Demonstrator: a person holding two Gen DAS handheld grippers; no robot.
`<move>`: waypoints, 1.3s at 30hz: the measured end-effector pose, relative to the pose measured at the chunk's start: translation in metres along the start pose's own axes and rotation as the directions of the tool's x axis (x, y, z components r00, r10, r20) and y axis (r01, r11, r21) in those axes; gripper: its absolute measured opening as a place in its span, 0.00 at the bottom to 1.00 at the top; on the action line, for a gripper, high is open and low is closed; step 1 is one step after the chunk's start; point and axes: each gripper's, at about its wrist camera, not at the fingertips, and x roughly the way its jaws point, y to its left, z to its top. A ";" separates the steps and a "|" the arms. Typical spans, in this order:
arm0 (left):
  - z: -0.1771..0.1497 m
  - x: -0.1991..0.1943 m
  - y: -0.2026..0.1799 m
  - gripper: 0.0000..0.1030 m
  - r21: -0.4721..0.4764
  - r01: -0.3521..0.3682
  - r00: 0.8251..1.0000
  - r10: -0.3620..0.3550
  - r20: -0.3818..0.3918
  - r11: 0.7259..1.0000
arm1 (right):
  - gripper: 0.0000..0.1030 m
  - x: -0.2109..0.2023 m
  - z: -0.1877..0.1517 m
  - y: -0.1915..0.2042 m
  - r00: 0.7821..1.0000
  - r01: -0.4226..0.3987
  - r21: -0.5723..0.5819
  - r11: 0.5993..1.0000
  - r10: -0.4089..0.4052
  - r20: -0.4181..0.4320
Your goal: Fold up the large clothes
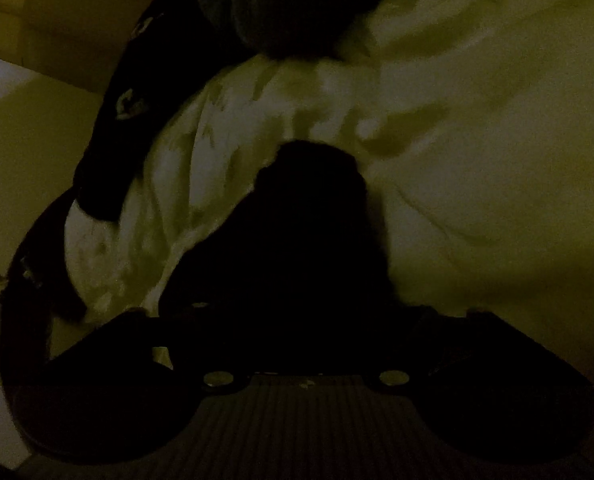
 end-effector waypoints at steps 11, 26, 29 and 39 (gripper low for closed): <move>-0.041 -0.068 -0.057 0.69 0.118 0.143 0.990 -0.142 -0.016 0.983 | 0.17 -0.084 -0.056 0.085 0.964 0.180 -0.327 0.928 -0.099 0.247; -0.200 -0.249 -0.240 0.69 0.439 0.391 0.920 -0.323 -0.223 0.809 | 0.17 -0.449 -0.176 0.150 0.879 0.335 -0.372 0.866 -0.145 0.455; -0.231 -0.217 -0.278 0.69 0.456 0.433 0.896 -0.315 -0.313 0.778 | 0.17 -0.492 -0.172 0.121 0.841 0.419 -0.295 0.858 -0.245 0.483; -0.315 -0.020 -0.391 0.80 0.765 0.211 0.955 0.039 -0.294 0.609 | 0.37 -0.484 -0.080 -0.071 0.655 0.709 -0.068 0.702 -0.620 0.432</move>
